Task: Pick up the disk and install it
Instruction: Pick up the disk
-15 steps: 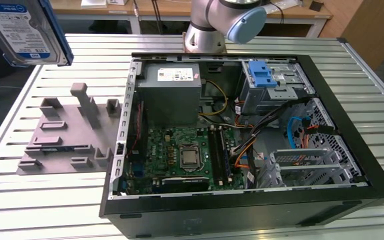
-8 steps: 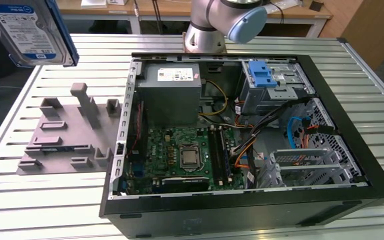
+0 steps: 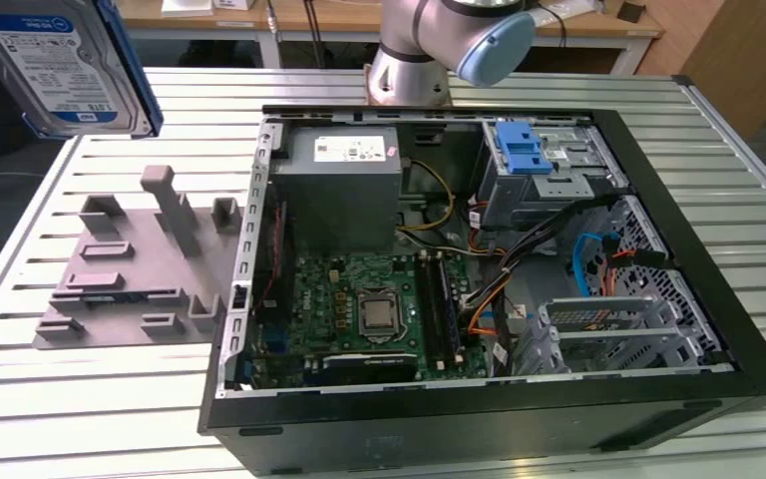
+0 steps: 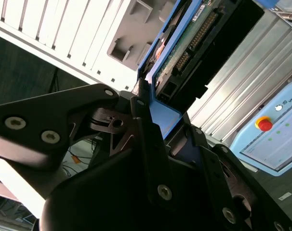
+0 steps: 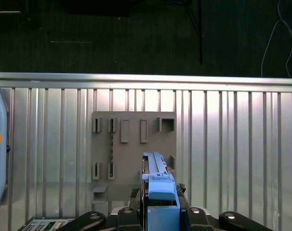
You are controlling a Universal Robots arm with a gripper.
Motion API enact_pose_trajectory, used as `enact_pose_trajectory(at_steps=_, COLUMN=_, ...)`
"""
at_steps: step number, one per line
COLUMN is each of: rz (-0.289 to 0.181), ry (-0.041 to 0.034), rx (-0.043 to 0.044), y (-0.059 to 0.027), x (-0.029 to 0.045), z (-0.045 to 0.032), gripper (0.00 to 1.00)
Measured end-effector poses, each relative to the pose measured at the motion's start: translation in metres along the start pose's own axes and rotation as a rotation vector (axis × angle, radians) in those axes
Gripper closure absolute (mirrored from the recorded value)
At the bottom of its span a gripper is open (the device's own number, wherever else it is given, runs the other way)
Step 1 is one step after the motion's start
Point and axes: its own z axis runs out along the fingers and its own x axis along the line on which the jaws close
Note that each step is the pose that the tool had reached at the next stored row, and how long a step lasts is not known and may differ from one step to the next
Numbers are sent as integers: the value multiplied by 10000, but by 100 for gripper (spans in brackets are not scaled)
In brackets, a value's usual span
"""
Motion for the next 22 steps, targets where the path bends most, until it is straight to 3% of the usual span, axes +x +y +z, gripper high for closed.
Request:
enact_pose_trajectory(at_steps=8, rz=0, ry=-1, rx=0, y=-71, x=113, z=-8, gripper=64)
enact_pose_trajectory(at_steps=22, rz=0, ry=-1, rx=0, y=-242, x=156, z=-14, gripper=64)
